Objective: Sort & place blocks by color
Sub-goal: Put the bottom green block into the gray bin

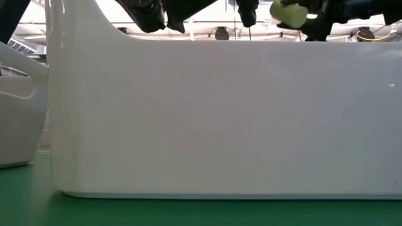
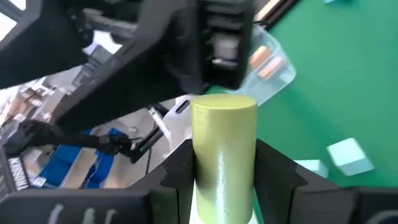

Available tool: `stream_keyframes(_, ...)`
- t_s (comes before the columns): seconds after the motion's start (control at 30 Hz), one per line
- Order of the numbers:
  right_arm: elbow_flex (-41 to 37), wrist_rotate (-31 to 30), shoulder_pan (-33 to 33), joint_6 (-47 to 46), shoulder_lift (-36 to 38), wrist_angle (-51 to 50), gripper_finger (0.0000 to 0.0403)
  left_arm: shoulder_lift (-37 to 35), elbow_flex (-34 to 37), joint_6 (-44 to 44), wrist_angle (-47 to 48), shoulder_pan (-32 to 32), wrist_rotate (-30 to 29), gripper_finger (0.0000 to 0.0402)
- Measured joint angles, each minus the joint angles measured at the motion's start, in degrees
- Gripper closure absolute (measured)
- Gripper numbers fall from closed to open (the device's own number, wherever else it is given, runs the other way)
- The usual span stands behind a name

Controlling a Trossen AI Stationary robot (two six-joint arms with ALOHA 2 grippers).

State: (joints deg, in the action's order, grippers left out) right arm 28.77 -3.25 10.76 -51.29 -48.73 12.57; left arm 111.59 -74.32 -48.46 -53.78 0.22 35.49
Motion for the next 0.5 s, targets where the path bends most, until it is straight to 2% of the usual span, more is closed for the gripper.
stream_keyframes(0.07, 0.0, 0.0, -1.1, -0.1, 0.0, -1.4, 0.0291, 0.0, 0.0, -0.4, 0.0, 0.9, 4.1, 0.0064)
stream_keyframes(0.27, 0.0, 0.2, -4.9, -0.1, 0.0, -1.8, 0.0291, 0.0, 0.0, -0.8, 0.0, 3.4, 10.4, 0.0064)
stream_keyframes(0.5, 0.0, 0.5, -9.0, 1.2, 1.9, -1.8, 0.0291, -0.1, 0.0, 1.4, -0.8, 8.5, 11.0, 0.0064)
